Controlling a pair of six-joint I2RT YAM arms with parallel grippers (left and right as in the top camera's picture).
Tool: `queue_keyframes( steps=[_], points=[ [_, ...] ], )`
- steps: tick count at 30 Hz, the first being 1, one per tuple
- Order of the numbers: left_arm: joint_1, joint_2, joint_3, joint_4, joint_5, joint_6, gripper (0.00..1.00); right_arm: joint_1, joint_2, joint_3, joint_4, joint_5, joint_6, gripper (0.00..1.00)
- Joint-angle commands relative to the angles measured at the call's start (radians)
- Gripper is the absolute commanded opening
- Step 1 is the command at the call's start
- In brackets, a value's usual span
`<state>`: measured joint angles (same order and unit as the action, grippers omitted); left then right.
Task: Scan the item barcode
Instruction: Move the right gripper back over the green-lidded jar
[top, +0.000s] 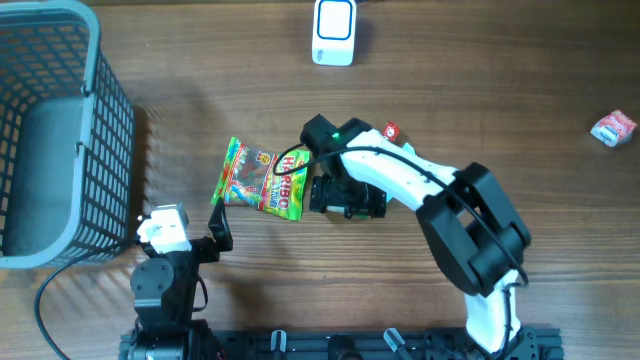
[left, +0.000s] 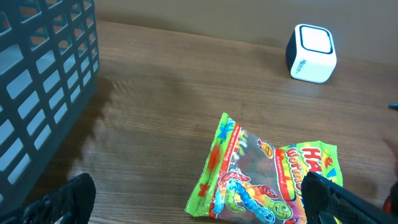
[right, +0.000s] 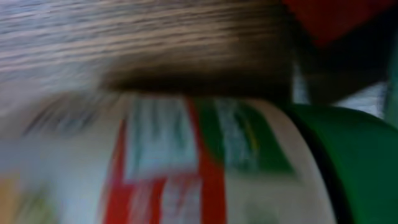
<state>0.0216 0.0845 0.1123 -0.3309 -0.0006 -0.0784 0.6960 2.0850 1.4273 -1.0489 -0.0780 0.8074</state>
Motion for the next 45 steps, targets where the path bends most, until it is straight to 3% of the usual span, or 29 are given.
queue_keyframes(
  steps=[1,5,7,13,17,26,29,33,39,42,45],
  points=[
    [-0.004,0.002,-0.012,0.006,0.015,0.023,1.0,-0.002,0.013,-0.001,0.047,0.026,0.032,0.97],
    [-0.004,0.002,-0.012,0.006,0.015,0.023,1.0,-0.003,0.013,0.002,0.094,0.026,0.03,0.89],
    [-0.004,0.002,-0.012,0.006,0.015,0.023,1.0,-0.006,0.011,0.022,0.079,0.026,0.013,0.78],
    [-0.004,0.002,-0.012,0.006,0.015,0.023,1.0,-0.011,0.006,0.164,-0.106,0.026,-0.087,0.57],
    [-0.004,0.002,-0.012,0.006,0.015,0.023,1.0,-0.011,0.005,0.251,-0.129,0.088,-0.164,0.56],
    [-0.004,0.002,-0.012,0.006,0.015,0.022,1.0,0.016,0.006,0.234,-0.066,0.69,-0.294,0.52],
    [-0.004,0.002,-0.012,0.006,0.015,0.023,1.0,0.05,0.014,0.193,0.018,0.755,-0.401,0.52],
    [-0.004,0.002,-0.012,0.006,0.015,0.023,1.0,0.108,0.07,0.18,0.039,0.867,-0.416,0.53],
    [-0.004,0.002,-0.012,0.006,0.015,0.022,1.0,0.122,0.075,0.195,0.035,0.732,-0.4,0.54],
    [-0.004,0.002,-0.012,0.006,0.015,0.022,1.0,0.12,0.064,0.245,0.008,0.514,-0.385,0.58],
    [-0.004,0.002,-0.012,0.006,0.015,0.022,1.0,0.108,0.022,0.274,-0.027,0.086,-0.385,0.64]
  ],
)
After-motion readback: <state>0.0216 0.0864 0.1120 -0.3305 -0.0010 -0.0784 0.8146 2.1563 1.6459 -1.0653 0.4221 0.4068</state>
